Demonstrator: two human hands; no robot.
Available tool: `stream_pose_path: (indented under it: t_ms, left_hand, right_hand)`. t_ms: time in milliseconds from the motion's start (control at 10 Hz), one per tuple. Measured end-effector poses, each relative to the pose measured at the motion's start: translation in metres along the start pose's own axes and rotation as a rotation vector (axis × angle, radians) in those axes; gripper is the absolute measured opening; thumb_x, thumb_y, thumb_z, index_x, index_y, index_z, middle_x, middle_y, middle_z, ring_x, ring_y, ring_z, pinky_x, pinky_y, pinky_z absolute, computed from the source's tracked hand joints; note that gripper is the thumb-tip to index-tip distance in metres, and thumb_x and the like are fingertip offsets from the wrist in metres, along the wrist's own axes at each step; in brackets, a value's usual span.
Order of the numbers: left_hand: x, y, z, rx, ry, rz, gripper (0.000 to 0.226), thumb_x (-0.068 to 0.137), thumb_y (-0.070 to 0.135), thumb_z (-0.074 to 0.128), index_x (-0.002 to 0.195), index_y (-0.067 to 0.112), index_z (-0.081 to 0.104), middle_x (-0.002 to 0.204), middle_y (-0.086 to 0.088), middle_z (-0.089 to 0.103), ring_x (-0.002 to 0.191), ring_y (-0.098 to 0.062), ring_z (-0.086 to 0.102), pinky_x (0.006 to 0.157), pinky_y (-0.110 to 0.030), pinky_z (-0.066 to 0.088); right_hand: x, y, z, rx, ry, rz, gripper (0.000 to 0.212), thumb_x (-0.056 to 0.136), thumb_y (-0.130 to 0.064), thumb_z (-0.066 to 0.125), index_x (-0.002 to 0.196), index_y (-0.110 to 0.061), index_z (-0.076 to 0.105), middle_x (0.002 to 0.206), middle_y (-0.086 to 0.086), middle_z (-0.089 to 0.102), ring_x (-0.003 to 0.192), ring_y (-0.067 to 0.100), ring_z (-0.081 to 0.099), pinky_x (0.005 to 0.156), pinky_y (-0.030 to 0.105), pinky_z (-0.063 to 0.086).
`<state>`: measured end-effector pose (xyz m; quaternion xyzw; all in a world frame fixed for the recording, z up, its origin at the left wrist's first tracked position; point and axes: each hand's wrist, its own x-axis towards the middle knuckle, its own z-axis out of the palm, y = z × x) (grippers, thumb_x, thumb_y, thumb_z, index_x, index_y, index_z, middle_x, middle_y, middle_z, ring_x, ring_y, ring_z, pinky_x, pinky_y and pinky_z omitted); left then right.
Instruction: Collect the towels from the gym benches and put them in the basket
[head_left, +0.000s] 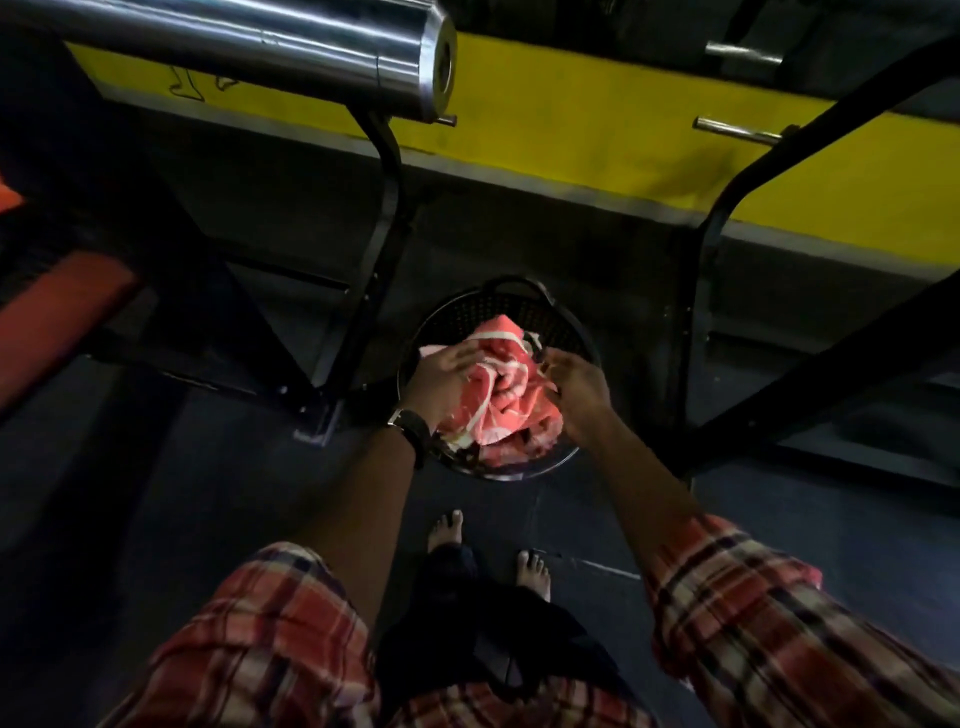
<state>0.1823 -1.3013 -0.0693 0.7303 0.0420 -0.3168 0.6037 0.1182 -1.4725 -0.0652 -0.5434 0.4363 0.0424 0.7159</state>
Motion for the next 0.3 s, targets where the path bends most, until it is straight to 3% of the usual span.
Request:
stream_pose_path:
  t_ms: [100,200,300]
  left_hand:
    - [0.001,-0.012,-0.004,-0.004,0.083,-0.035,0.044,0.090,-0.018,0.046,0.131,-0.004,0.054,0.132,-0.021,0.060,0.123,-0.025,0.057,0.099,-0.023,0.046]
    - [-0.009,-0.010,-0.007,-0.004,0.088,-0.063,0.043,0.091,-0.014,0.047,0.131,0.000,0.056,0.129,-0.016,0.062,0.124,-0.026,0.057,0.102,-0.029,0.044]
    - [-0.014,-0.005,-0.010,-0.037,0.129,-0.076,0.040,0.092,-0.007,0.051,0.129,0.005,0.059,0.125,-0.010,0.063,0.119,-0.022,0.058,0.107,-0.042,0.045]
  right_hand:
    - [0.002,0.008,-0.003,-0.035,0.008,0.008,0.029,0.090,0.005,0.048,0.102,-0.008,0.072,0.098,0.005,0.069,0.078,0.018,0.065,0.075,0.033,0.055]
    - [-0.004,0.012,-0.003,-0.038,0.000,-0.008,0.030,0.092,0.004,0.046,0.101,-0.012,0.070,0.086,0.001,0.068,0.072,0.011,0.064,0.068,0.027,0.055]
    - [-0.010,0.010,0.008,-0.002,-0.048,-0.039,0.034,0.093,0.001,0.047,0.089,-0.020,0.073,0.081,-0.005,0.071,0.074,0.008,0.065,0.061,0.025,0.055]
